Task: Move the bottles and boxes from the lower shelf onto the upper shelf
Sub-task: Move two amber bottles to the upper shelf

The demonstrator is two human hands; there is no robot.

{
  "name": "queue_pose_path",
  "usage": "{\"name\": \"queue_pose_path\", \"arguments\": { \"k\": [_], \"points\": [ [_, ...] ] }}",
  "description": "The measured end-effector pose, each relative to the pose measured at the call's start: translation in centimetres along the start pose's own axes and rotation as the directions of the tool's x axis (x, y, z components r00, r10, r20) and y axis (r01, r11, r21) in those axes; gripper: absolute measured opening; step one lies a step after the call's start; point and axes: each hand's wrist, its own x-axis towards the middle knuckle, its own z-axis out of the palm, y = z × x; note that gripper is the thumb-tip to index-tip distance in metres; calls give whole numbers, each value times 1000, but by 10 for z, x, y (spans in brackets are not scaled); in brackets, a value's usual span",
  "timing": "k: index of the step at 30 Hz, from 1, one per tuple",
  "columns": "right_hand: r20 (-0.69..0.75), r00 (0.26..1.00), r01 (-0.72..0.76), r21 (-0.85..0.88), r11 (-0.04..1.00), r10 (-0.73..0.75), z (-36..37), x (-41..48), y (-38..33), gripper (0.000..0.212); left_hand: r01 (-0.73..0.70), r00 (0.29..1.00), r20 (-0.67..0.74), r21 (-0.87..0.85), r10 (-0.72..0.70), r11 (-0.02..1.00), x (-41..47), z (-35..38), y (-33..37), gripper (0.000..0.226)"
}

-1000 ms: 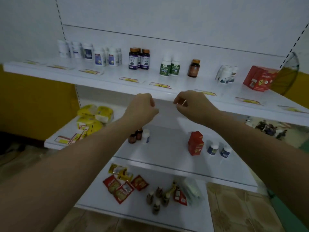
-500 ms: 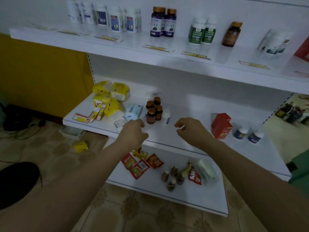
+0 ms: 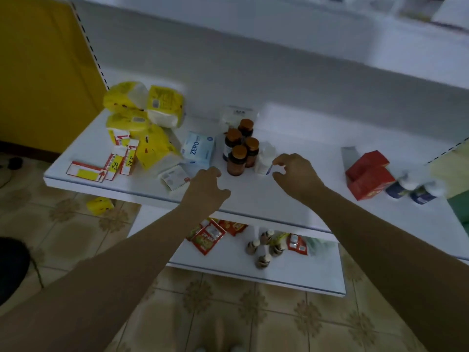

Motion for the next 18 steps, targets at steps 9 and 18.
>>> {"name": "queue_pose_path", "arguments": {
  "k": [9, 18],
  "points": [
    [12, 1000, -19, -72, 997, 19, 34, 94, 0, 42, 3, 999, -43, -62, -6, 998, 93, 31, -3, 50],
    [-27, 998, 48, -241, 969, -56, 65, 139, 5, 43, 5, 994, -108, -128, -19, 992, 148, 71, -7, 39]
  ]
}}
